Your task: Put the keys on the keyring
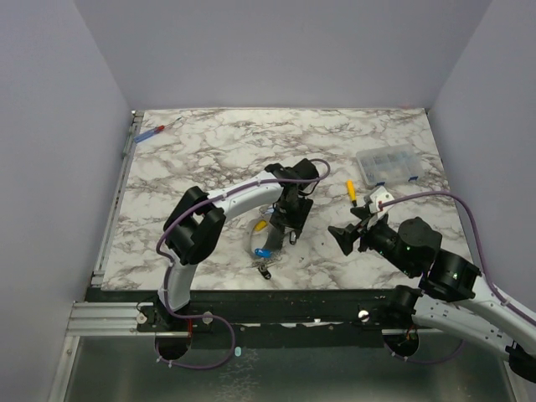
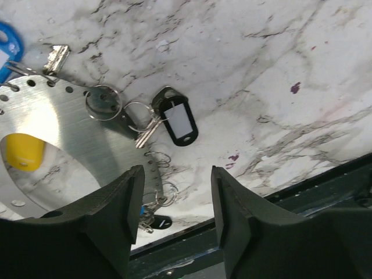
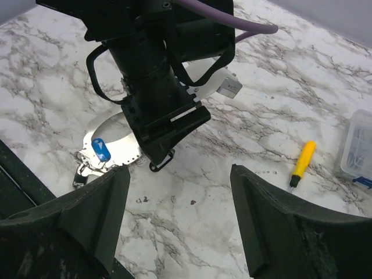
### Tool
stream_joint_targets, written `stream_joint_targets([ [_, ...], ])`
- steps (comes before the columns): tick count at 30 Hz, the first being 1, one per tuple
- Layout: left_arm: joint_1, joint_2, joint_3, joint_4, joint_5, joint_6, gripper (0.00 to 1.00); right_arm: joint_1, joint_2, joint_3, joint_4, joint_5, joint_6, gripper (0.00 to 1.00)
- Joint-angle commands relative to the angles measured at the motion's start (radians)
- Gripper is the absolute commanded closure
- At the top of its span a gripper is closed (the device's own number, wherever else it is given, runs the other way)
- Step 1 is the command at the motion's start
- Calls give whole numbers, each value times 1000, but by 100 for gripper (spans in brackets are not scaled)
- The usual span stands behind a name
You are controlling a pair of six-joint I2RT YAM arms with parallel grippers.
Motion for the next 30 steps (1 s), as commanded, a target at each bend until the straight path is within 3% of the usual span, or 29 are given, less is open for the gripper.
stream_joint_targets([
  [1,12,-9,31,59,84,-26,43,0,-18,37,-45,34,-15,22],
  [8,34,-175,-32,92,-25,-1,43,0,-15,28,-39,35,-8,21],
  [15,66,-463,-206,156,-273,136,39,0,100,18,21,-21,49,21],
  [17,77,-570,-290,217,-337,174,34,0,152,15,44,-37,91,21],
  [20,86,-742,-442,311,-469,183,3,0,239,13,82,-60,174,21],
  [30,97,-1105,-812,478,-700,179,1,0,605,79,177,-32,509,27],
])
